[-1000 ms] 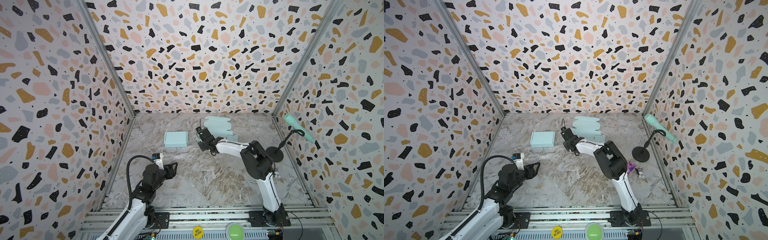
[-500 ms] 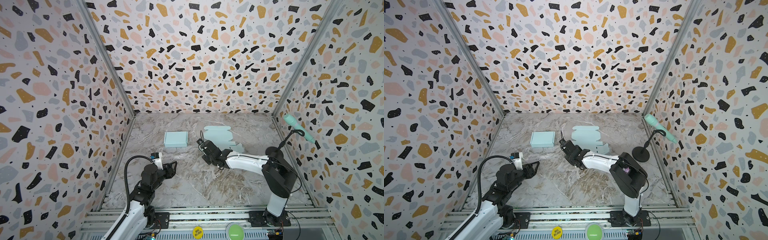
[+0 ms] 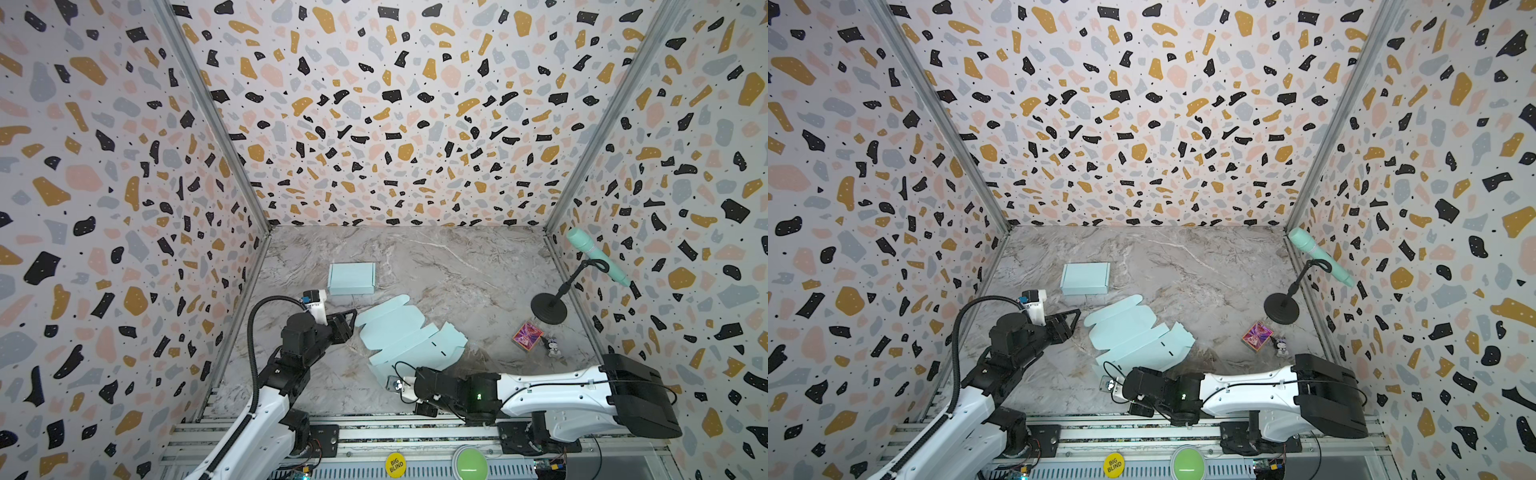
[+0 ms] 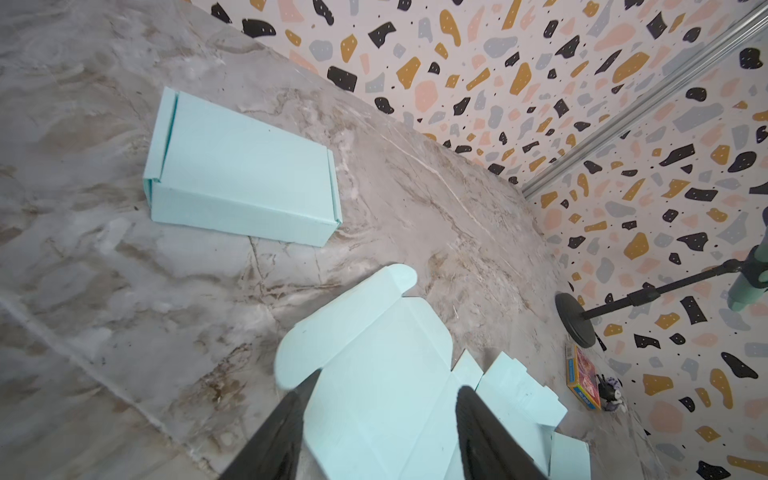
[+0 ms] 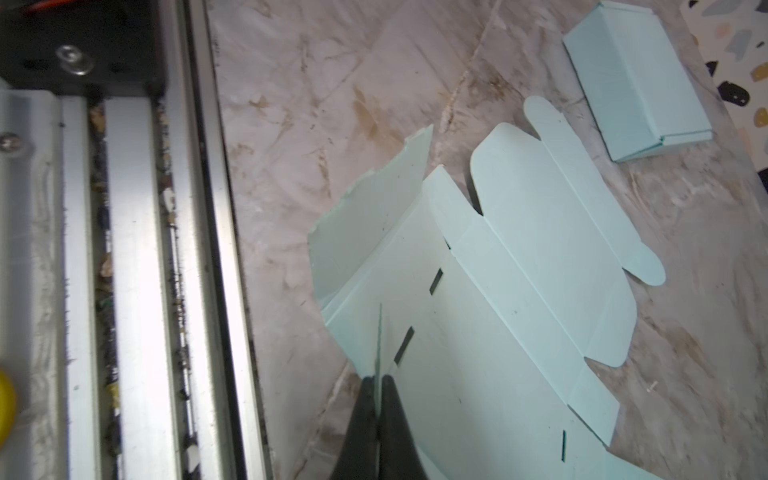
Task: Fold the paper box
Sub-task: 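Grip the blank's edge with the right gripper and drag it toward the robot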
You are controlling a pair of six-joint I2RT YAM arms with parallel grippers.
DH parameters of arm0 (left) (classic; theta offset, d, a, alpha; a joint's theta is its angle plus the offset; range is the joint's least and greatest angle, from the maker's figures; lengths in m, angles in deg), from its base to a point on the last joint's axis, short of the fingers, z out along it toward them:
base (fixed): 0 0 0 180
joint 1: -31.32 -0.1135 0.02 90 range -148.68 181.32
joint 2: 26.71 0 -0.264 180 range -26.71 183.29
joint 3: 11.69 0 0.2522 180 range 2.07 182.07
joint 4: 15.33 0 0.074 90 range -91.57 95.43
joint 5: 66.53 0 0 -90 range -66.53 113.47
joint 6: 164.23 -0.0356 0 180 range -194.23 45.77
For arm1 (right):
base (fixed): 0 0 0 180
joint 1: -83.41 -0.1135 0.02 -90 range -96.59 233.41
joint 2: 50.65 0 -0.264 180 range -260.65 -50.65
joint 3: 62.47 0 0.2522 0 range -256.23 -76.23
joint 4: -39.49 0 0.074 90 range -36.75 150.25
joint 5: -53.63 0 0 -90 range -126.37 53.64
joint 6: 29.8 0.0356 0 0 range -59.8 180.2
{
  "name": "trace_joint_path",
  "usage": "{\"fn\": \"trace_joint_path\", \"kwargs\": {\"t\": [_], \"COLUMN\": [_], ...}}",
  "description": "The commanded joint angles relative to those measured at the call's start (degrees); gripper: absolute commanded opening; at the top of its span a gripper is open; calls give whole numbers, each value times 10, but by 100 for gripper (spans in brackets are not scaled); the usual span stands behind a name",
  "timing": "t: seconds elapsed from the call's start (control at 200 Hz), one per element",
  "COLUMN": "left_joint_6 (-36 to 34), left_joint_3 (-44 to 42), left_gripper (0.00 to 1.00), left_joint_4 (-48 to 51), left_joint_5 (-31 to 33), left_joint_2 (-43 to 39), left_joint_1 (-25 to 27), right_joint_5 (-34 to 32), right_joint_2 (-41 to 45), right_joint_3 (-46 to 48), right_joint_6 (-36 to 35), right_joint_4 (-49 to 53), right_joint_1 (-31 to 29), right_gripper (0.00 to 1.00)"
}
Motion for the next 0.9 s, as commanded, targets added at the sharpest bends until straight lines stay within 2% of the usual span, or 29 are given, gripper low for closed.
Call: {"fn": "trace_joint_path", "kwargs": {"t": [0.0,0.16,0.325,0.411,0.506,0.591,0.716,0.896], "left_joint_6": [-21,-18,-12,-16,-19,-17,-15,-9], "left_joint_3": [13,-6,-24,-27,-32,-39,-50,-60], "left_gripper": [60,60,60,60,60,60,61,61], "left_joint_4": [-18,-30,-31,-21,-17,-27,-34,-36], "left_joint_5": [-22,-13,-6,1,7,4,6,11], "left_joint_2": [11,18,5,-3,-7,-7,0,0], "left_joint_1": [15,41,51,51,51,52,57,82], "right_joint_5": [29,69,96,107,116,119,125,177], "right_joint_2": [-29,-56,-53,-34,-6,29,104,194], "right_joint_3": [-16,-15,-7,11,21,34,59,104], "right_joint_6": [-31,-58,-24,-2,27,60,170,433], "right_joint_4": [-3,-16,-37,-44,-34,-40,-72,-70], "right_joint_1": [-24,-31,-4,0,-1,-3,12,91], "right_gripper": [2,6,14,30,55,65,69,71]}}
